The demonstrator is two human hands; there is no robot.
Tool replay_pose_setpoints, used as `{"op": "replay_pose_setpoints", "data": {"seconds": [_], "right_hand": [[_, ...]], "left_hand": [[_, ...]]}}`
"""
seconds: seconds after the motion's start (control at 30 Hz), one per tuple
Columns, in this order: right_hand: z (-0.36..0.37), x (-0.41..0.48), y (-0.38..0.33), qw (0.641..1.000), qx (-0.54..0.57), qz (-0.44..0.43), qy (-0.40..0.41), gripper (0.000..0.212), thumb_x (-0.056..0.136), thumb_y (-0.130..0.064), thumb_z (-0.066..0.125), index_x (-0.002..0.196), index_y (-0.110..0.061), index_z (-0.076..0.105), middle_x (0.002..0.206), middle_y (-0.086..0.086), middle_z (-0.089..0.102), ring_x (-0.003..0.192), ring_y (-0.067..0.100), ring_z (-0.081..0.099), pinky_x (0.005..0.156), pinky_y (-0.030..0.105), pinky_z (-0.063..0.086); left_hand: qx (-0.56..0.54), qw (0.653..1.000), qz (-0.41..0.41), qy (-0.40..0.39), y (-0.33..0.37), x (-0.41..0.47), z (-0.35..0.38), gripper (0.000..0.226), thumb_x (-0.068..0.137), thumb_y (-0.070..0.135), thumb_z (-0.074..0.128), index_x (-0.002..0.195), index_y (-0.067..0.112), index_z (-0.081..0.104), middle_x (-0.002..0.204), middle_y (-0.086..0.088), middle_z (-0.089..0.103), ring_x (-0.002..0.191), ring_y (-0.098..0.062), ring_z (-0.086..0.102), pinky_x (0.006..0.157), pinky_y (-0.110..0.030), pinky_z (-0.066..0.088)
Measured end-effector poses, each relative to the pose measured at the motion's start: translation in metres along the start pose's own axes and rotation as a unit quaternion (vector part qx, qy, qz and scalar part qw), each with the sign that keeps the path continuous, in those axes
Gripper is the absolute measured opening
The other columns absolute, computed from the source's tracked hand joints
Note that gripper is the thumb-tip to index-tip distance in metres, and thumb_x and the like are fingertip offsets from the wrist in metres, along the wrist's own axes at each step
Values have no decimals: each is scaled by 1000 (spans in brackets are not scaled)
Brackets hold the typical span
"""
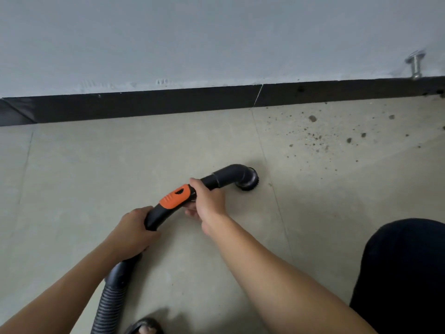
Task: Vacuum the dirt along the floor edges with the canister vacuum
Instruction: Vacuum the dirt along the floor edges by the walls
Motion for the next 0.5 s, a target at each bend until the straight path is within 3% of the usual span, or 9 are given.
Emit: {"op": "replay_pose_setpoints", "data": {"seconds": [0.13, 0.27, 0.4, 0.5], "right_hand": [[-38, 2, -20, 999, 29, -9, 32, 37, 85, -26, 69, 112, -3, 59, 86, 10, 70, 50, 16, 67, 44, 25, 49], [-13, 9, -22, 999, 27, -19, 22, 27, 84, -29, 67, 100, -10, 57, 91, 11, 70, 59, 21, 66, 43, 24, 46], [50, 14, -22, 997, -23, -8, -67, 18, 83, -30, 66, 84, -18, 53, 92, 9, 68, 73, 27, 68, 44, 23, 47], [89, 14, -18, 989, -65, -5, -129, 19, 82, -31, 65, 82, -17, 53, 91, 9, 67, 73, 28, 66, 41, 21, 44]], "left_hand": [[0, 1000, 30, -9, 31, 15, 20, 14, 70, 4, 65, 77, 12, 55, 64, -8, 62, 51, -24, 62, 42, -31, 50], [-8, 1000, 8, 0, 21, 20, 4, 16, 72, 0, 65, 78, 11, 55, 61, -10, 62, 44, -23, 62, 41, -30, 49], [-36, 997, -48, 56, -16, 8, -25, 16, 73, -6, 66, 80, 5, 56, 50, -12, 62, 39, -23, 60, 46, -31, 50], [-58, 989, -89, 102, -37, -6, -37, 16, 73, -8, 66, 80, 3, 56, 50, -16, 63, 43, -28, 63, 52, -35, 53]]}}
Point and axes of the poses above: each hand's wrist, its own x-axis towards the middle knuckle, its own z-axis out of the palm, y = z × x, the point moved 5 cm from there along x, towards the middle knuckle
